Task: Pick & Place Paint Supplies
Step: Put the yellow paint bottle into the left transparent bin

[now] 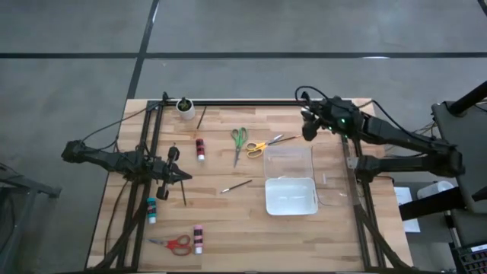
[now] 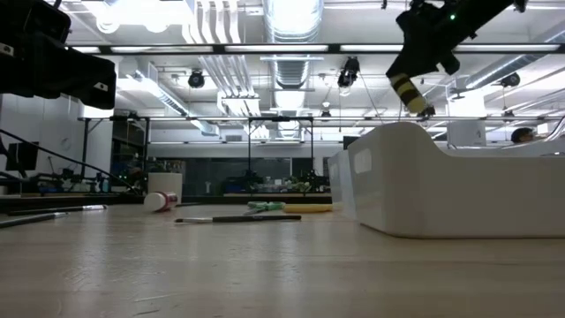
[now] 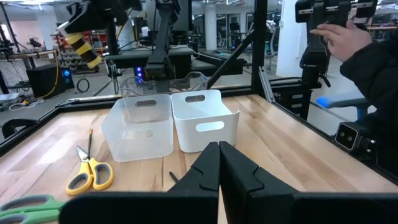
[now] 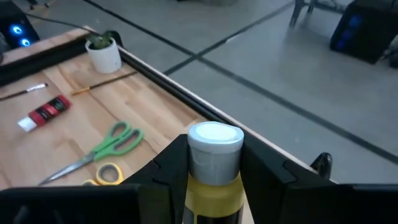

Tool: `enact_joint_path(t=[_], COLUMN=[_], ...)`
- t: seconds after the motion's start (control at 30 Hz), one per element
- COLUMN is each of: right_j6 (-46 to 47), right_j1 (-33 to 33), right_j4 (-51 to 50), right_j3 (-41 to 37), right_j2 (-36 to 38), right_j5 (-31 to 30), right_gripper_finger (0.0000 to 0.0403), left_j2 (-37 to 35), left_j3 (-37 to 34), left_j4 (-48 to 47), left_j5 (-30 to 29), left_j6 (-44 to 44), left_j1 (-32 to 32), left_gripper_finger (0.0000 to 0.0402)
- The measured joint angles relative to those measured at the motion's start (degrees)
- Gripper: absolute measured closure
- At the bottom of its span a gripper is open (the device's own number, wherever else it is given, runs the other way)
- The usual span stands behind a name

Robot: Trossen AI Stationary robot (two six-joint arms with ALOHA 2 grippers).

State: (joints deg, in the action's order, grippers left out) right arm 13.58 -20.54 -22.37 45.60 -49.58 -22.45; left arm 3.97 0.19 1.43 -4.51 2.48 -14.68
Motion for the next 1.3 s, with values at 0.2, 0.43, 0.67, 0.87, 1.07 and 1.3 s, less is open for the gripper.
enact_joint_path(t=[0.2,0.43,0.67,0.87,1.07,1.3], right_j6=[2.2,6.34,8.94,5.27,-5.6,-12.59], right_j1=[7.19,16.14,24.73,30.05,31.67,31.68], right_j4=[-2.34,-4.02,2.44,20.74,48.34,68.82], right_j3=[-0.04,-0.46,-3.89,-12.32,-22.27,-28.75], right_j2=[1.96,2.35,1.83,1.81,-1.45,-10.68], right_j5=[-7.9,-14.84,-22.06,-27.3,-25.45,-22.21], right_gripper_finger=[0.029,0.029,0.029,0.029,0.029,0.029], left_j2=[0.0,0.0,0.0,0.0,0.0,0.0], left_j3=[0.0,0.0,0.0,0.0,0.0,-0.01], left_j4=[0.0,0.02,0.02,0.01,0.0,0.02], left_j5=[0.02,0.02,0.0,0.02,0.02,0.0], left_j6=[0.0,0.02,0.01,0.0,0.02,0.0], left_j1=[-0.02,0.0,-0.01,-0.01,-0.02,0.0], left_gripper_finger=[0.0398,0.0398,0.0398,0.0398,0.0398,0.0398])
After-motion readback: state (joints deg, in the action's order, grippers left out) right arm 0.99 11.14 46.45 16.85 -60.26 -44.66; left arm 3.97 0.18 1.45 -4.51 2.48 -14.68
